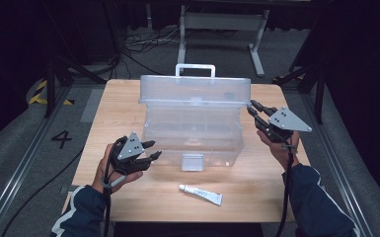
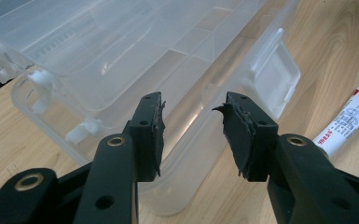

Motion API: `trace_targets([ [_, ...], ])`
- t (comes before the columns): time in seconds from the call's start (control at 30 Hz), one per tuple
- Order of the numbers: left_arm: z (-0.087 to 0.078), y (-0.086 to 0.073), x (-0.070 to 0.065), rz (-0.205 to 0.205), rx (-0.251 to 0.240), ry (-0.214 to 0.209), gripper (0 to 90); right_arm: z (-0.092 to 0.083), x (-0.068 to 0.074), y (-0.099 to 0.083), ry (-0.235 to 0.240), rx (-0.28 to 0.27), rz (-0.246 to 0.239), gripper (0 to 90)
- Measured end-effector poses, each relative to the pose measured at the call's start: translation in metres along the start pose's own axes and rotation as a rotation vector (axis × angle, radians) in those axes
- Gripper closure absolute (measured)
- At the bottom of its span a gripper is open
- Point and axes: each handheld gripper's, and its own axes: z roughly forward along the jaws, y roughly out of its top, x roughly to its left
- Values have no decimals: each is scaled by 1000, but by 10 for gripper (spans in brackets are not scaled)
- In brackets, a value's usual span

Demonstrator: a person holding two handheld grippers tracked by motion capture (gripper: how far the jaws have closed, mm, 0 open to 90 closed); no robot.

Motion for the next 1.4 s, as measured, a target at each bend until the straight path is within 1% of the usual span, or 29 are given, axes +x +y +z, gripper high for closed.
trace_targets([
  [0.03, 0, 0, 0, 0, 0, 0, 576, 0, 0, 0, 0, 0, 0, 778],
  [0.07, 1, 1, -1, 1, -1, -10, 576, 1, 0, 1, -11, 1, -4, 779],
  [0.2, 8, 5, -3, 7, 1, -21, 547, 6, -3, 6, -22, 7, 13, 785],
  [0.23, 10, 6, -4, 12, 3, -30, 546, 7, -4, 6, -24, 9, 16, 788],
  [0.3, 16, 9, -7, 36, 14, -42, 548, 10, -4, 10, -42, 16, 12, 795],
  [0.33, 19, 10, -9, 41, 20, -45, 547, 11, -4, 11, -46, 20, 6, 798],
  [0.37, 22, 12, -10, 46, 24, -49, 547, 13, -4, 14, -70, 29, -7, 806],
  [0.43, 29, 13, -11, 54, 36, -61, 548, 14, -4, 15, -75, 32, -8, 808],
  [0.47, 32, 14, -12, 59, 45, -65, 547, 17, -5, 16, -88, 31, -5, 813],
  [0.5, 37, 14, -12, 57, 51, -85, 547, 18, -5, 16, -94, 31, -6, 816],
  [0.53, 37, 14, -12, 57, 51, -85, 547, 19, -5, 17, -103, 33, -9, 819],
  [0.7, 48, 15, -11, 47, 71, -102, 548, 23, -6, 19, -122, 34, -2, 825],
  [0.77, 53, 14, -10, 47, 81, -108, 563, 24, -7, 20, -126, 35, 2, 827],
  [0.83, 57, 15, -10, 61, 100, -108, 574, 26, -7, 20, -128, 32, 7, 828],
  [0.87, 59, 14, -9, 58, 103, -115, 571, 27, -9, 20, -127, 35, 12, 828],
  [1.0, 62, 15, -7, 54, 111, -119, 599, 28, -10, 22, -127, 38, 13, 829],
  [1.07, 63, 15, -7, 58, 115, -123, 596, 28, -10, 22, -125, 40, 14, 830],
  [1.13, 65, 16, -6, 75, 133, -131, 595, 29, -11, 23, -124, 46, 15, 831],
  [1.3, 64, 15, -2, 76, 133, -156, 608, 29, -12, 25, -118, 56, 13, 831],
  [1.4, 64, 14, -2, 76, 133, -158, 610, 29, -12, 25, -118, 57, 12, 831],
])
